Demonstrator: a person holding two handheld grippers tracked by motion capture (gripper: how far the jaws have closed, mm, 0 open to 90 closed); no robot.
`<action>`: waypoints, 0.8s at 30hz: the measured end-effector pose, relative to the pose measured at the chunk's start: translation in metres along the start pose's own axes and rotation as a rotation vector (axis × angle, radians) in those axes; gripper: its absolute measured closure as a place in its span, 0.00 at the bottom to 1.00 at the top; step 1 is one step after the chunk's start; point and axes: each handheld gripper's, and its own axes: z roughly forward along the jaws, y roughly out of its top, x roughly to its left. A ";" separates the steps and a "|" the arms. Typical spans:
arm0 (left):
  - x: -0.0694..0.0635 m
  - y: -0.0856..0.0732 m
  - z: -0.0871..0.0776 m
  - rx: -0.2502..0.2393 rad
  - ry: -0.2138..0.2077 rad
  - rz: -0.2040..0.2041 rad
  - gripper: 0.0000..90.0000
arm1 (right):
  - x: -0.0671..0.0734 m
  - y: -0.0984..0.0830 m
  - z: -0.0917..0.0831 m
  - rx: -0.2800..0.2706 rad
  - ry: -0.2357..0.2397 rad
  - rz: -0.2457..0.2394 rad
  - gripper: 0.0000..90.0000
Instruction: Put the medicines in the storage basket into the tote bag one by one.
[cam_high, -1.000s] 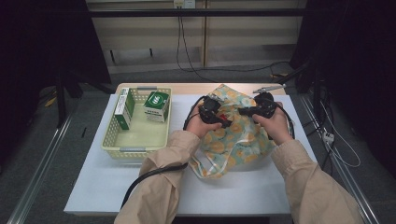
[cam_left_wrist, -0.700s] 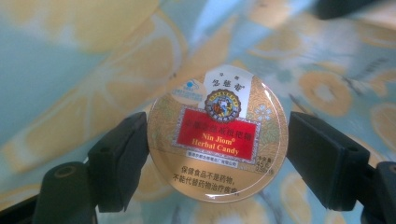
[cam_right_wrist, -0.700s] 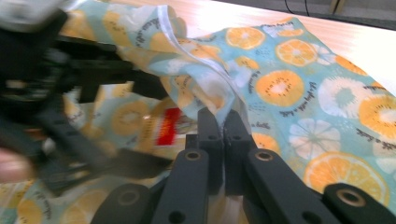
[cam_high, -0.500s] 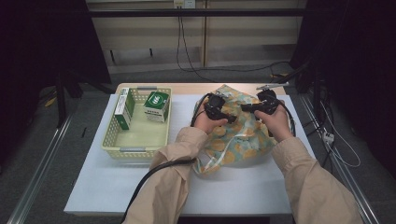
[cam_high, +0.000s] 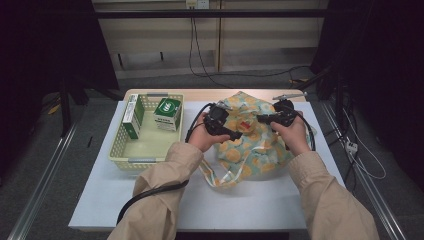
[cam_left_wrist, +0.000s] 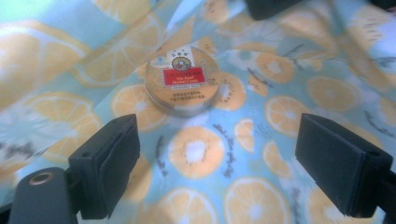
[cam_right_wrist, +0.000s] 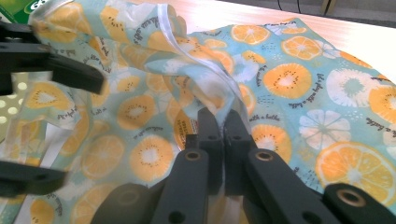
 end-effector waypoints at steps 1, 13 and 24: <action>0.000 -0.001 -0.005 -0.006 0.000 0.002 0.15 | 0.000 0.000 0.000 0.000 0.000 0.000 0.99; 0.005 -0.004 -0.058 -0.001 0.048 0.052 0.13 | 0.005 -0.006 -0.002 0.010 -0.003 -0.005 0.99; 0.031 -0.011 -0.086 -0.009 0.071 0.027 0.12 | 0.002 -0.009 -0.010 0.005 -0.004 -0.009 0.99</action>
